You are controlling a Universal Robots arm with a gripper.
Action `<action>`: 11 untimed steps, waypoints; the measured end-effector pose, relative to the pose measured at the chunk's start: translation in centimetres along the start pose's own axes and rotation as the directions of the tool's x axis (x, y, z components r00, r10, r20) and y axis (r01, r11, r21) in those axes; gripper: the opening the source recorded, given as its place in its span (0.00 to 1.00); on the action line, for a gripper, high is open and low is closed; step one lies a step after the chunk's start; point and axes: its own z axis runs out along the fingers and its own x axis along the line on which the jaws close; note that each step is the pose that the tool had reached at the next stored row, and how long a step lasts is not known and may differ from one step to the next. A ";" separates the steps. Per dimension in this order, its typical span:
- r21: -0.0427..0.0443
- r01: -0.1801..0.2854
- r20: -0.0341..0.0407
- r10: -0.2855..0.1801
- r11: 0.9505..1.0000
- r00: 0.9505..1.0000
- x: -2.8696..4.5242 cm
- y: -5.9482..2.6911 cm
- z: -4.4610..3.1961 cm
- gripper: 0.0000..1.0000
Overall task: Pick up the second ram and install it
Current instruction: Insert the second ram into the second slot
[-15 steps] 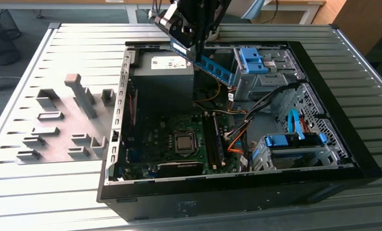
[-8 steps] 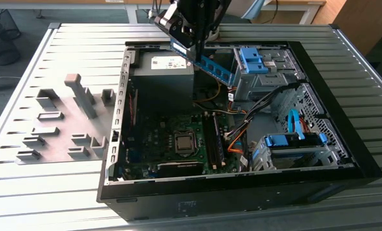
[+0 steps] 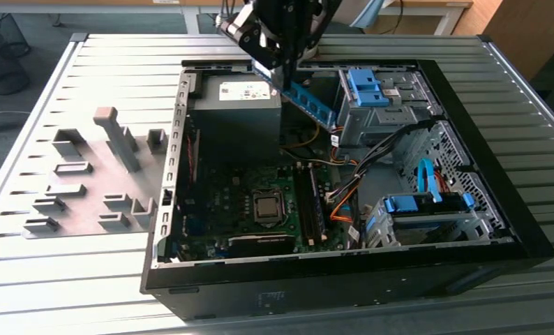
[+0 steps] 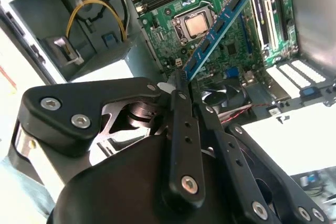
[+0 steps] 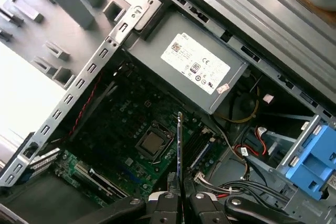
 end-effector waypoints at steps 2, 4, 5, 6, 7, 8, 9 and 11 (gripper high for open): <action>0.001 -0.036 0.001 0.036 0.999 0.999 0.00 0.00 0.03 0.14; 0.003 -0.073 0.001 0.073 0.997 0.997 0.00 0.00 0.06 0.14; 0.003 -0.091 0.002 0.091 0.996 0.996 0.00 0.00 0.08 0.14; 0.004 -0.109 0.002 0.109 0.994 0.994 0.00 0.00 0.10 0.14; 0.005 -0.127 0.002 0.127 0.992 0.992 0.01 0.00 0.11 0.14; 0.005 -0.144 0.003 0.144 0.989 0.990 0.01 0.00 0.13 0.14; 0.006 -0.164 0.003 0.164 0.986 0.986 0.01 0.00 0.15 0.14; 0.007 -0.199 0.004 0.199 0.980 0.980 0.01 0.00 0.18 0.14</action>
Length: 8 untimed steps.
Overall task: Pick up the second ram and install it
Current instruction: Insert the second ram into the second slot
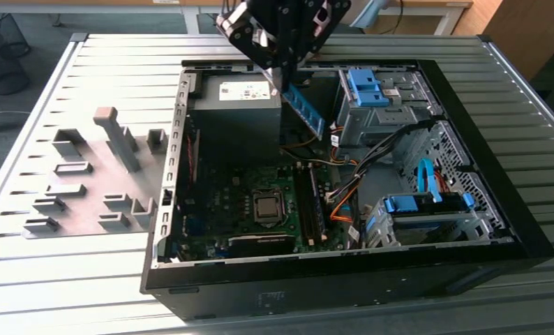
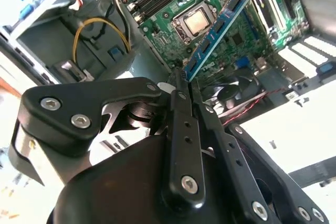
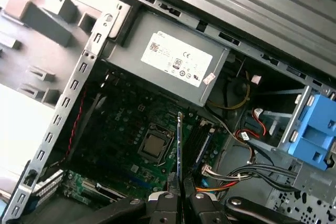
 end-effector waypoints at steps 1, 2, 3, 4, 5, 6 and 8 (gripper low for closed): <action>0.001 -0.018 0.000 0.018 1.000 1.000 0.00 0.00 0.01 0.14; 0.001 -0.036 0.001 0.036 0.999 0.999 0.00 0.00 0.03 0.14; 0.002 -0.054 0.001 0.054 0.999 0.999 0.00 0.00 0.05 0.14; 0.003 -0.073 0.001 0.073 0.997 0.997 0.00 0.00 0.06 0.14; 0.004 -0.091 0.002 0.091 0.996 0.996 0.01 0.00 0.08 0.14; 0.004 -0.109 0.002 0.109 0.994 0.994 0.01 0.00 0.10 0.14; 0.005 -0.144 0.003 0.144 0.990 0.990 0.01 0.00 0.13 0.14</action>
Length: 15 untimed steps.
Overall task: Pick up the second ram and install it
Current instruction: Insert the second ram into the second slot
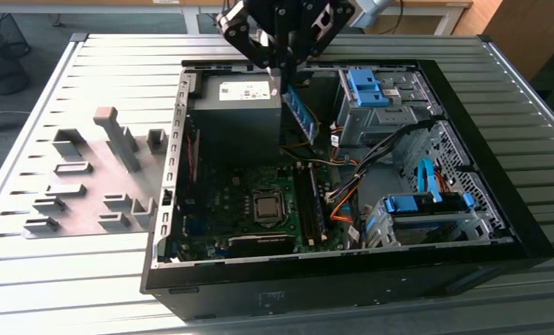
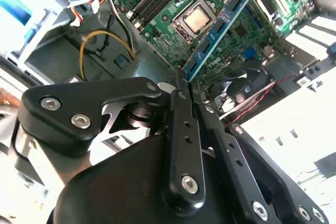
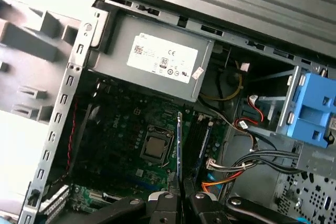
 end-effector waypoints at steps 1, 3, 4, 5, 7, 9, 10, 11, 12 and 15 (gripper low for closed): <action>0.001 -0.018 0.000 0.018 1.000 1.000 0.00 0.00 0.02 0.14; 0.002 -0.056 0.001 0.056 0.998 0.998 0.00 0.00 0.05 0.14; 0.003 -0.074 0.001 0.074 0.997 0.997 0.00 0.00 0.07 0.14; 0.003 -0.091 0.002 0.091 0.996 0.996 0.00 0.00 0.09 0.14; 0.005 -0.127 0.002 0.127 0.992 0.992 0.00 0.00 0.12 0.14; 0.006 -0.163 0.003 0.163 0.987 0.987 0.01 0.00 0.17 0.14; 0.007 -0.181 0.004 0.181 0.983 0.983 0.01 0.00 0.20 0.14; 0.007 -0.199 0.004 0.199 0.980 0.980 0.01 0.00 0.22 0.14; 0.008 -0.217 0.004 0.217 0.976 0.976 0.01 0.00 0.25 0.14; 0.009 -0.256 0.005 0.256 0.967 0.967 0.01 -0.01 0.31 0.14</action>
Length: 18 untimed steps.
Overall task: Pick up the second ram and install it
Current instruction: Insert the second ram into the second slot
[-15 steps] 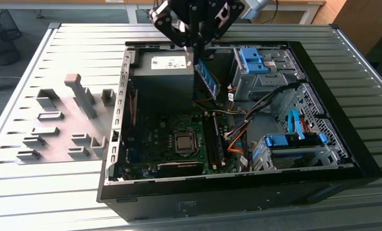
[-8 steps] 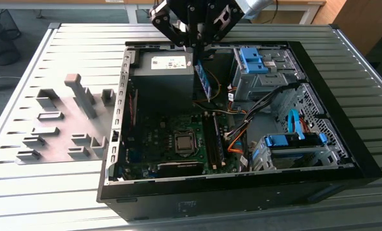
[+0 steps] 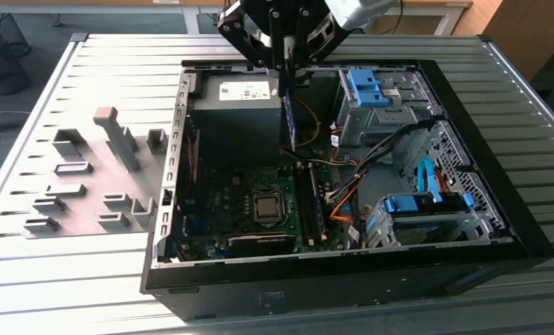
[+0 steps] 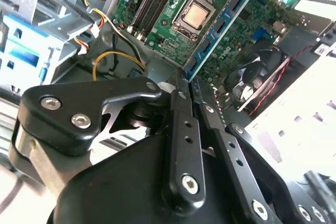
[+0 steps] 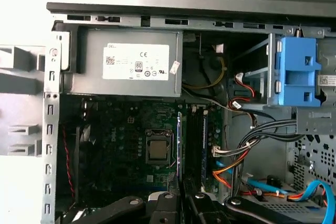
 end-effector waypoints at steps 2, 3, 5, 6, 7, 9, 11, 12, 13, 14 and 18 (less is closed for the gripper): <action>0.000 -0.001 0.000 0.001 1.000 1.000 0.00 0.00 0.00 0.14; 0.000 -0.001 0.000 0.001 1.000 1.000 0.00 0.00 0.01 0.14; 0.001 -0.001 0.000 0.001 1.000 1.000 -0.06 0.01 0.08 0.14; 0.002 -0.001 0.000 0.001 1.000 1.000 -0.15 0.00 0.16 0.14; 0.002 -0.001 0.000 0.001 1.000 1.000 -0.28 -0.01 0.29 0.14; 0.002 -0.003 0.000 0.003 1.000 1.000 -0.44 -0.01 0.62 0.14; 0.002 -0.009 0.000 0.009 1.000 1.000 -0.47 -0.01 0.86 0.14; 0.002 -0.010 0.000 0.010 1.000 1.000 -0.47 -0.01 0.87 0.14; 0.002 -0.010 0.000 0.010 1.000 1.000 -0.48 -0.01 0.87 0.14; 0.002 -0.009 0.000 0.009 1.000 1.000 -0.49 -0.02 0.89 0.14; 0.002 -0.009 0.000 0.009 1.000 1.000 -0.49 -0.02 0.91 0.14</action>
